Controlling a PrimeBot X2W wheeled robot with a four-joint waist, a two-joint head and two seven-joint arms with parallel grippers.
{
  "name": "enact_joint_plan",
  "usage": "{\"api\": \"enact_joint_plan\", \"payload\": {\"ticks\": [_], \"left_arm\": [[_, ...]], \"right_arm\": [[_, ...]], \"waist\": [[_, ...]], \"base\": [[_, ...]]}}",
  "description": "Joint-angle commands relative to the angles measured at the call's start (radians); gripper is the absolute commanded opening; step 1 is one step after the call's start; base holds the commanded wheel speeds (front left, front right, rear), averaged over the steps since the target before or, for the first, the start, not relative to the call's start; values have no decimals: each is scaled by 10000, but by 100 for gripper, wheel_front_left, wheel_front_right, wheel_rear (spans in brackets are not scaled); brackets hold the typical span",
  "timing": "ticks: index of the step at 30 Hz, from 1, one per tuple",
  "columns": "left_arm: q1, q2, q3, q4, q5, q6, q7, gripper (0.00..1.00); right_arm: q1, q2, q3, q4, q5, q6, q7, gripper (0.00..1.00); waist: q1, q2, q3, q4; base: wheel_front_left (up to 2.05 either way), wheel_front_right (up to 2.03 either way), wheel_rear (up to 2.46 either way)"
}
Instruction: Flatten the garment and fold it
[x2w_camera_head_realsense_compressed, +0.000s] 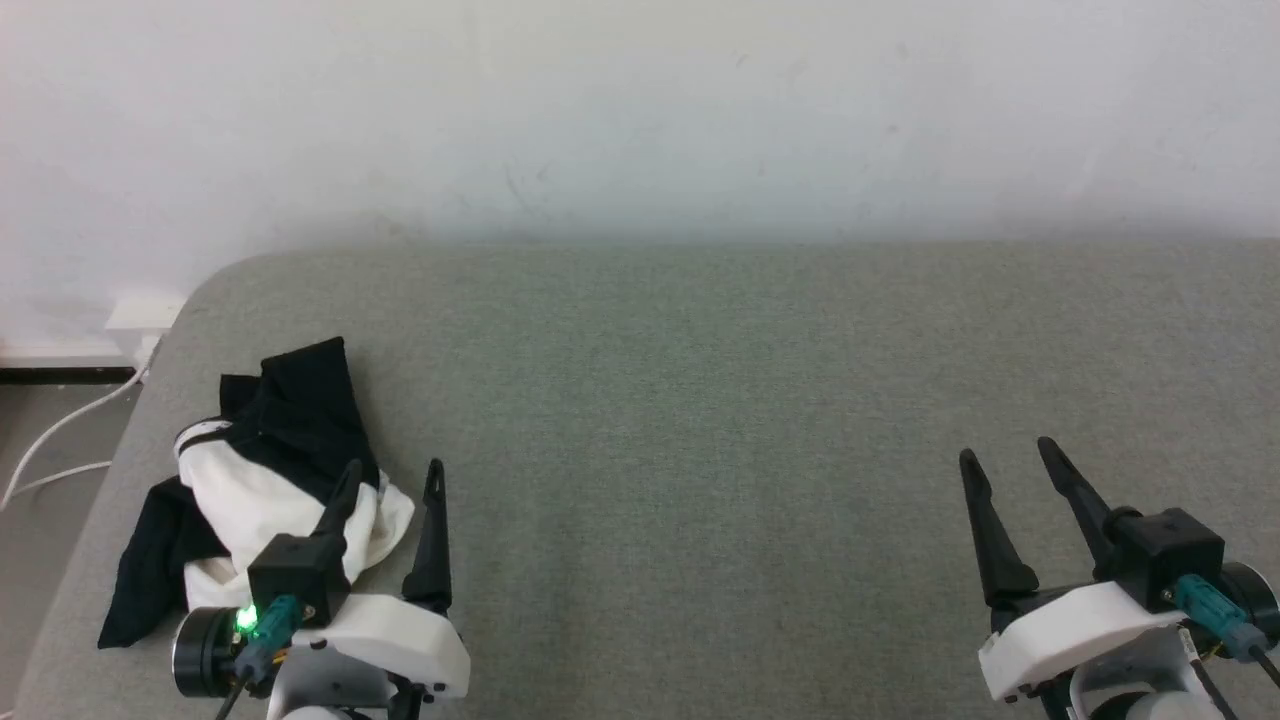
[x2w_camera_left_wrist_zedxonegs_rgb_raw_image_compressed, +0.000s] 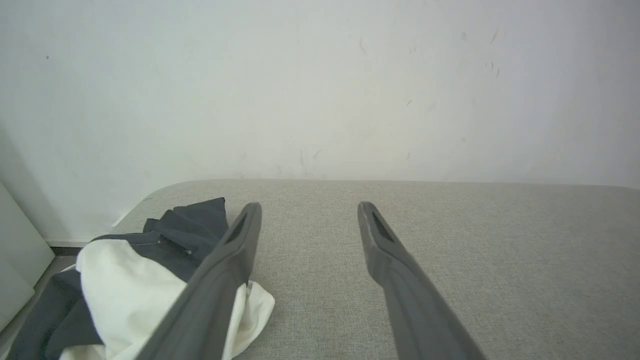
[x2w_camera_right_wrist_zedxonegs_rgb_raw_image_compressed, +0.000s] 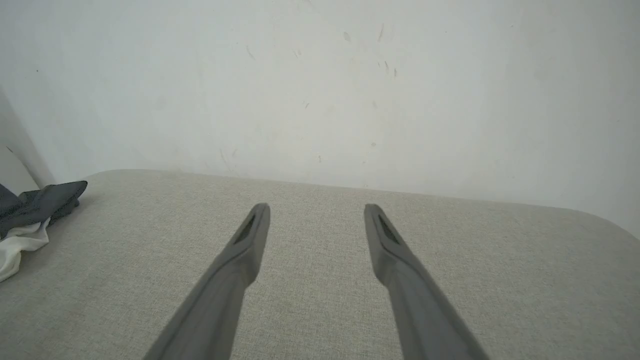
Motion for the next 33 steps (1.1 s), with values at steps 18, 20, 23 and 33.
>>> {"api": "enact_joint_plan", "payload": {"ticks": [18,20,23,33], "left_arm": [[115,-12,228,317,-540,-22,-482,100],[135,-13,254,343,-588,-18,-524,100],[163,-13,280,387,-680,-21,-586,100],[250,-16,250,510,-1045,16,-796,100]], "right_arm": [[207,15,183,-552,-25,-8,-149,100],[221,16,220,-599,-35,-9,-138,100],[248,17,295,-674,-28,-9,-143,100],[277,20,524,-809,-31,-11,-156,100]], "waist": [[0,0,-34,1384],[0,0,-36,1548],[0,0,-19,1791],[0,0,60,2486]], "base": [[0,0,0],[0,0,0],[0,0,0],[0,0,0]]}}
